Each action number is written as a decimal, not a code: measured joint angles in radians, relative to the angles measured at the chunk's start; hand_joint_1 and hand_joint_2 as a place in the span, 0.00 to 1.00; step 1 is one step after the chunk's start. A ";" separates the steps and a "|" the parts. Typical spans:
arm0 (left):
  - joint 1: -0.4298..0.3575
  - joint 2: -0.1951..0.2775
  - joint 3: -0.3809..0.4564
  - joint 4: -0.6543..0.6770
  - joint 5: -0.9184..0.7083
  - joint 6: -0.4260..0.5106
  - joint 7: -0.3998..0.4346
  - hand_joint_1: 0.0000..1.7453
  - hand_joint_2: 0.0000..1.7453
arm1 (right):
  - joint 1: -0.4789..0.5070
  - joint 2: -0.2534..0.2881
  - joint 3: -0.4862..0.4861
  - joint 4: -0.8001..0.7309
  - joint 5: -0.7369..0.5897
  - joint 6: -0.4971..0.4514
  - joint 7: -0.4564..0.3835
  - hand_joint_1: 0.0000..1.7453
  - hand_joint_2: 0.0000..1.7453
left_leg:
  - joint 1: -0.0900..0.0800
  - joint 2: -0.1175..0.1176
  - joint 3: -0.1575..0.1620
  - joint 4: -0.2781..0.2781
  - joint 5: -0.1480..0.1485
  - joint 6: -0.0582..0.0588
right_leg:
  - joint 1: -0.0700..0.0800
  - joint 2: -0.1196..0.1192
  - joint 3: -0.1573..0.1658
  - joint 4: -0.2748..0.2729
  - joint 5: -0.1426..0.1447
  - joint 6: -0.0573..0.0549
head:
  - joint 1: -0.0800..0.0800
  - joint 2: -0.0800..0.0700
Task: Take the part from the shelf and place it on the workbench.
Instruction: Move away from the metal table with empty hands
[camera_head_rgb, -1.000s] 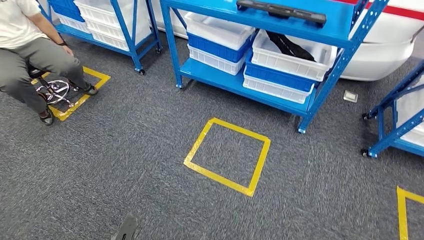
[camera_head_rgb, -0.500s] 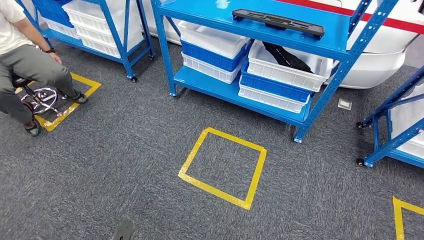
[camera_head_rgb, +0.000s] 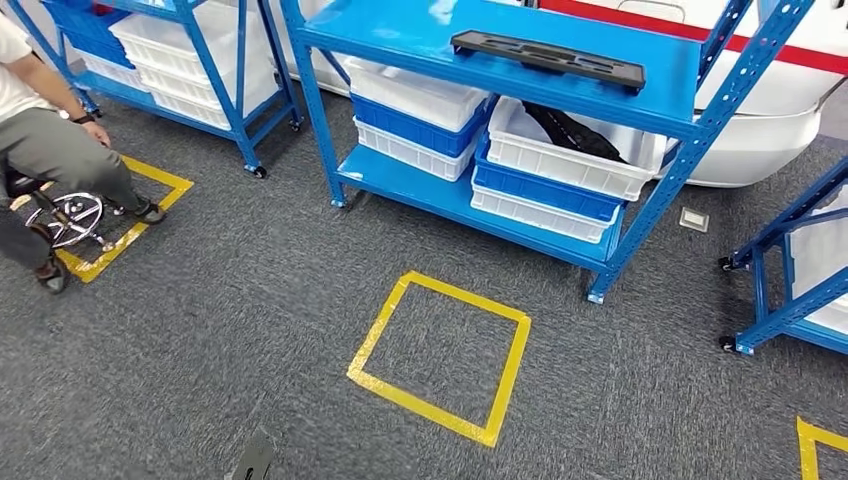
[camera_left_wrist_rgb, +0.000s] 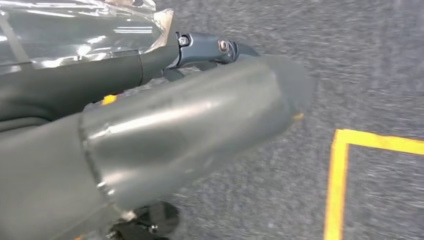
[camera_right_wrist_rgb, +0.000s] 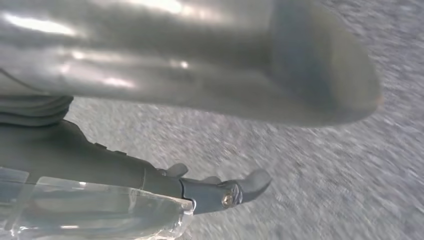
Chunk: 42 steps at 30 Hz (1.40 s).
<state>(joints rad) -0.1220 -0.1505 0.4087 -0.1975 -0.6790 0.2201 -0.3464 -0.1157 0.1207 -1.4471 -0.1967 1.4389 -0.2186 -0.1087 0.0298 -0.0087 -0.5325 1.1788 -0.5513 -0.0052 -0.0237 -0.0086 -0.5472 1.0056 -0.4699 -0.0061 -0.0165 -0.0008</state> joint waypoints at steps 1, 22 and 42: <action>0.002 0.000 0.000 0.000 0.000 0.000 -0.001 0.00 0.00 | -0.001 0.000 0.000 0.000 0.001 0.000 0.000 0.00 0.00 | 0.000 0.001 -0.048 0.062 -0.023 -0.002 | 0.001 0.001 0.010 -0.001 -0.009 -0.008 | -0.001 0.000; 0.027 0.003 0.004 0.002 0.016 0.013 -0.011 0.00 0.00 | 0.012 -0.002 0.025 0.000 0.019 0.008 -0.006 0.00 0.00 | -0.030 -0.009 0.030 -0.158 0.018 0.063 | 0.023 0.009 -0.110 0.144 -0.168 0.038 | 0.002 0.000; 0.016 0.012 0.009 0.002 0.005 0.010 -0.002 0.00 0.00 | 0.000 0.004 0.031 -0.002 0.004 0.013 -0.016 0.00 0.50 | -0.003 0.014 -0.102 -0.114 0.093 0.014 | 0.017 0.023 0.139 -0.020 -0.121 0.035 | -0.010 0.000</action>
<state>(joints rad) -0.1063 -0.1388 0.4173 -0.1956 -0.6737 0.2302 -0.3481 -0.1162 0.1249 -1.4163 -0.1991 1.4430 -0.2055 -0.1245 0.0269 0.0056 -0.6341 1.0651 -0.4583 0.0089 -0.0062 0.0147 -0.4084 0.9855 -0.5906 0.0291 -0.0263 -0.0008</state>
